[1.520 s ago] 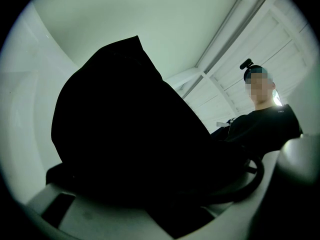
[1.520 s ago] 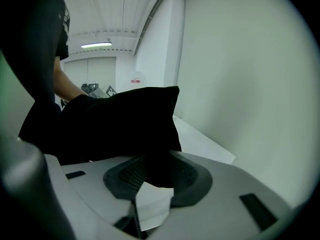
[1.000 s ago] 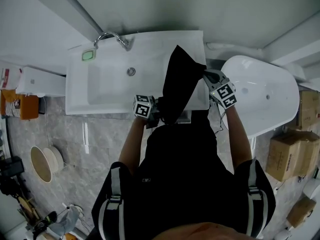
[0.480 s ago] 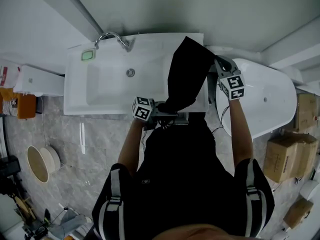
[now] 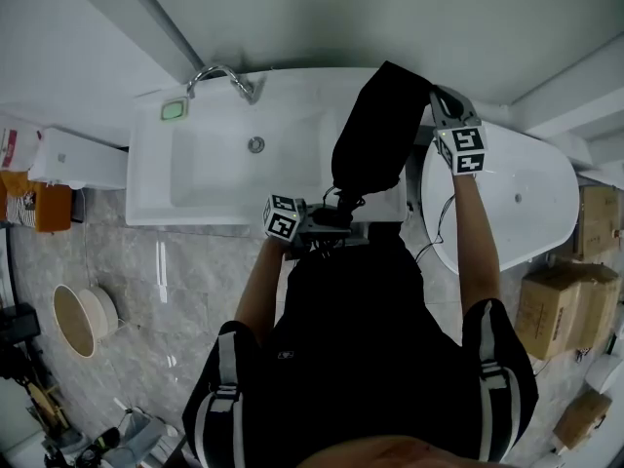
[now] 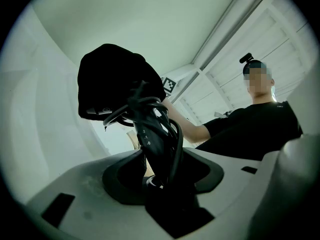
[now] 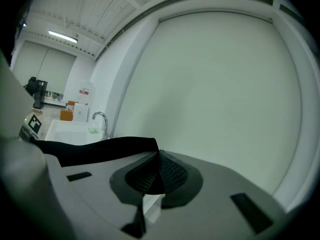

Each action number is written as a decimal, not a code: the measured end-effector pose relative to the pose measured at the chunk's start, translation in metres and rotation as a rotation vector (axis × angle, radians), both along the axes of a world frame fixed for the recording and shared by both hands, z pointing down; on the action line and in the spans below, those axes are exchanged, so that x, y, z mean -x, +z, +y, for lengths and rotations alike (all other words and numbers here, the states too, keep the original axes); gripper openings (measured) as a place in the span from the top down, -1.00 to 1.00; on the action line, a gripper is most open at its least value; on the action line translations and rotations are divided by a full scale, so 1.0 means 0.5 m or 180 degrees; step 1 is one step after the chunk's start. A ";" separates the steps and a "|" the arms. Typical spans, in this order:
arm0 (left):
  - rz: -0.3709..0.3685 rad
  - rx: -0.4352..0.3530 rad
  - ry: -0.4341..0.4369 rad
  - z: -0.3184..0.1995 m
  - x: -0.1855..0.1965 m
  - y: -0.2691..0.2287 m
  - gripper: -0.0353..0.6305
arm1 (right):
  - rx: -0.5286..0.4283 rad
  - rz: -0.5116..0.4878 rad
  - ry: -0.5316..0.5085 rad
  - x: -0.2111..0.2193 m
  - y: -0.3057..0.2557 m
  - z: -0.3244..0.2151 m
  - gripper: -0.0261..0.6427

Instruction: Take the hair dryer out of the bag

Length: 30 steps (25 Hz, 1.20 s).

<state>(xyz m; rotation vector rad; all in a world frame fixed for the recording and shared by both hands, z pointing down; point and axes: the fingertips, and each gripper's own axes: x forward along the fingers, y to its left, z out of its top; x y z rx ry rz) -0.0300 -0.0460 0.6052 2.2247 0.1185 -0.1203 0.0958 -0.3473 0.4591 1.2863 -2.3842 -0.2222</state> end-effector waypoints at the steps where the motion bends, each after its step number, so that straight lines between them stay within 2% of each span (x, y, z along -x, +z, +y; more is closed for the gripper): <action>1: 0.0010 0.0009 -0.0021 -0.003 0.001 0.000 0.29 | -0.0027 -0.0004 0.0015 -0.004 -0.009 -0.008 0.73; 5: 0.0005 -0.0016 -0.0088 -0.011 0.006 0.001 0.29 | -0.0145 -0.0009 0.0098 -0.024 -0.042 -0.032 0.73; 9: -0.0031 0.0002 -0.0164 -0.016 0.014 0.004 0.29 | -0.0228 -0.0195 0.0230 -0.058 -0.074 -0.049 0.73; 12: -0.0044 0.0016 -0.0288 -0.022 0.025 0.008 0.29 | -0.0221 -0.0310 0.0179 -0.061 -0.087 -0.047 0.73; 18: -0.0114 0.0001 -0.0548 -0.054 0.059 0.011 0.29 | 0.0046 -0.0182 -0.0072 -0.021 0.003 0.006 0.73; 23: -0.0154 0.0022 -0.0684 -0.065 0.065 -0.002 0.29 | 0.0355 -0.0299 -0.0164 -0.021 0.094 0.086 0.73; 30: -0.0242 -0.0109 -0.0833 -0.074 0.063 -0.007 0.29 | 0.0581 -0.0547 -0.0232 -0.017 0.151 0.195 0.73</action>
